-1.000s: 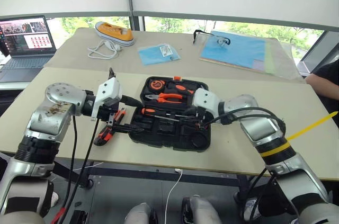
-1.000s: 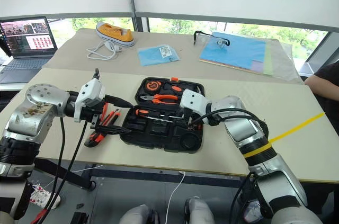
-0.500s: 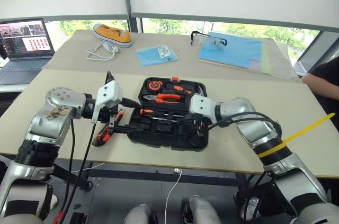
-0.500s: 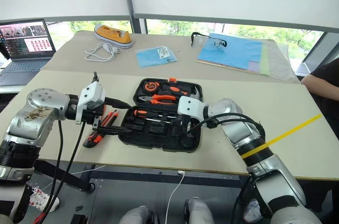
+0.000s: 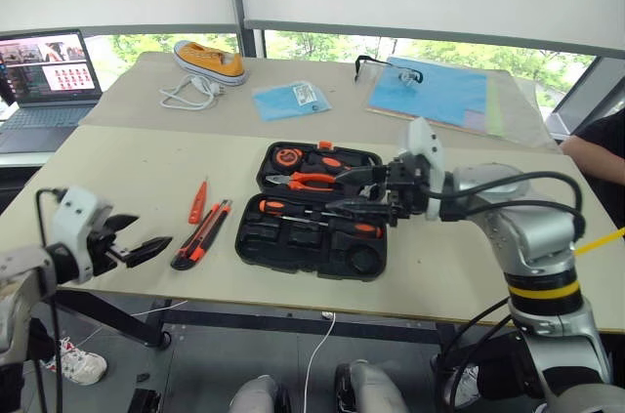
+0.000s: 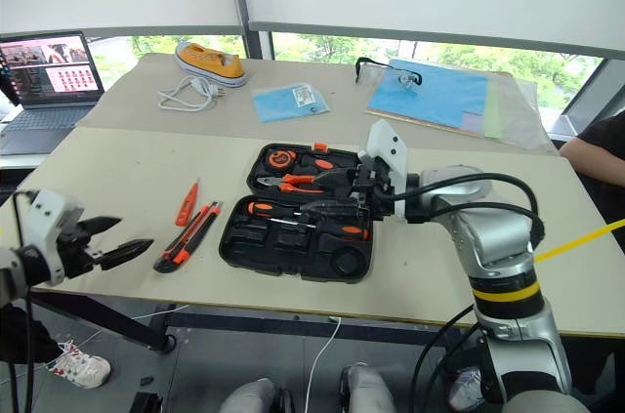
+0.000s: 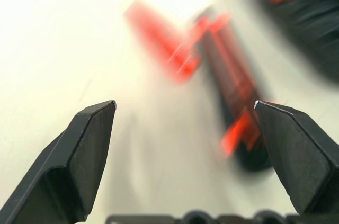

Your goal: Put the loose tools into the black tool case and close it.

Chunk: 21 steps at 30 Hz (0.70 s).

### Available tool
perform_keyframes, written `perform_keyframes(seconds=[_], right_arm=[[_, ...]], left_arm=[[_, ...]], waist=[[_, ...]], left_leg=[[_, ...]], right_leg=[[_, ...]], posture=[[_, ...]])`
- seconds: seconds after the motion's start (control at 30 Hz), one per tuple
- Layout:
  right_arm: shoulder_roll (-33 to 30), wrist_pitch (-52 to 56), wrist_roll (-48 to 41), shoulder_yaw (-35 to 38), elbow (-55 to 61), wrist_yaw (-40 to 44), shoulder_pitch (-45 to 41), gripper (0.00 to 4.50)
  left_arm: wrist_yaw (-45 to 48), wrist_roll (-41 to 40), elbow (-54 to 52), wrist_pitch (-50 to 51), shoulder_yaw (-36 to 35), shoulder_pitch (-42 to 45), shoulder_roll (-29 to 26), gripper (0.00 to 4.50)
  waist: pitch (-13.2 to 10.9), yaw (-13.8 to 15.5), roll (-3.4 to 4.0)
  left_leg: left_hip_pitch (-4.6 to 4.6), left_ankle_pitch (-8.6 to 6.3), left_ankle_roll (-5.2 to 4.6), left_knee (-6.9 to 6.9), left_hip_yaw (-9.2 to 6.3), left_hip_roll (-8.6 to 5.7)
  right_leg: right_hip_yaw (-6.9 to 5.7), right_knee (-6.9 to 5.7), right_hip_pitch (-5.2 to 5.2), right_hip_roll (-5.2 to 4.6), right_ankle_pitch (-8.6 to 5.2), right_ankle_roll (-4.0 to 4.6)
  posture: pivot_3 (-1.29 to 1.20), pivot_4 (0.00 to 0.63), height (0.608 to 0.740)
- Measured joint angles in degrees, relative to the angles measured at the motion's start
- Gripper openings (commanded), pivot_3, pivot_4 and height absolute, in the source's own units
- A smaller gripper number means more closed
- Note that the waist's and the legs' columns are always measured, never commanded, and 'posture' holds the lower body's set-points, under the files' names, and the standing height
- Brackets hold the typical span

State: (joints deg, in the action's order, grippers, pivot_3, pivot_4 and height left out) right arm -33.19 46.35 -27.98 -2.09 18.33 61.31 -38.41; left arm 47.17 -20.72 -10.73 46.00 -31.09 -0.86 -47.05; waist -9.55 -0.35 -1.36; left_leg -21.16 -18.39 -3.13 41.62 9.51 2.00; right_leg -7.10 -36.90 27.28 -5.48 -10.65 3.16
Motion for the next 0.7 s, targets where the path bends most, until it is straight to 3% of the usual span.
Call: perform_keyframes(seconds=[0.1, 0.3, 0.53, 0.63, 0.7], right_arm=[[-0.6, 0.1, -0.4, 0.1, 1.0, -0.7, 0.9, 4.45], [-0.9, -0.7, -0.2, -1.5, 2.3, -3.5, 2.0, 4.45], [-1.5, -0.9, -0.4, -1.3, 6.1, -7.5, 5.5, 4.45], [-2.4, -0.4, -1.0, -0.6, 8.6, -9.1, 7.4, 4.5], [-2.8, 0.0, -1.9, -0.3, 9.7, -9.7, 8.1, 4.5]], left_arm=[[-4.5, -0.9, -0.7, 5.7, 0.1, 3.4, 1.1, 4.5], [-12.8, -1.3, 9.2, 17.4, 9.7, 27.1, 2.2, 4.5], [-14.0, 3.7, 28.1, 15.5, 23.9, 41.5, 4.4, 4.5], [-14.1, 6.2, 35.3, 13.1, 27.9, 45.2, 6.4, 3.85], [-13.7, 7.4, 37.8, 11.9, 29.5, 46.8, 6.5, 2.98]], waist=[[0.0, 0.7, -0.02], [0.0, 1.0, -0.1], [0.0, -0.5, -0.13], [0.0, -0.5, -0.15], [0.0, -0.5, -0.15]], left_leg=[[0.01, -0.17, 0.3, 0.0, 0.0, -0.05], [0.05, -0.03, 0.17, 0.01, 0.05, -0.14], [0.09, 0.14, 0.01, -0.36, 0.13, -0.14], [0.06, 0.14, 0.01, -0.4, 0.13, -0.15], [0.09, 0.14, 0.01, -0.39, 0.15, -0.18]], right_leg=[[-0.03, -0.03, -0.04, -0.06, 0.01, -0.01], [-0.04, -0.12, -0.11, 0.05, 0.08, -0.02], [-0.05, -0.12, -0.06, 0.36, 0.3, 0.4], [-0.08, -0.08, -0.05, 0.52, 0.29, 0.4], [-0.05, 0.15, -0.05, 0.46, 0.27, 0.35]], posture=[[0.0, 0.15, 0.718], [0.0, 0.15, 0.718], [0.0, 0.15, 0.718], [0.0, 0.15, 0.718], [0.0, 0.15, 0.718]])
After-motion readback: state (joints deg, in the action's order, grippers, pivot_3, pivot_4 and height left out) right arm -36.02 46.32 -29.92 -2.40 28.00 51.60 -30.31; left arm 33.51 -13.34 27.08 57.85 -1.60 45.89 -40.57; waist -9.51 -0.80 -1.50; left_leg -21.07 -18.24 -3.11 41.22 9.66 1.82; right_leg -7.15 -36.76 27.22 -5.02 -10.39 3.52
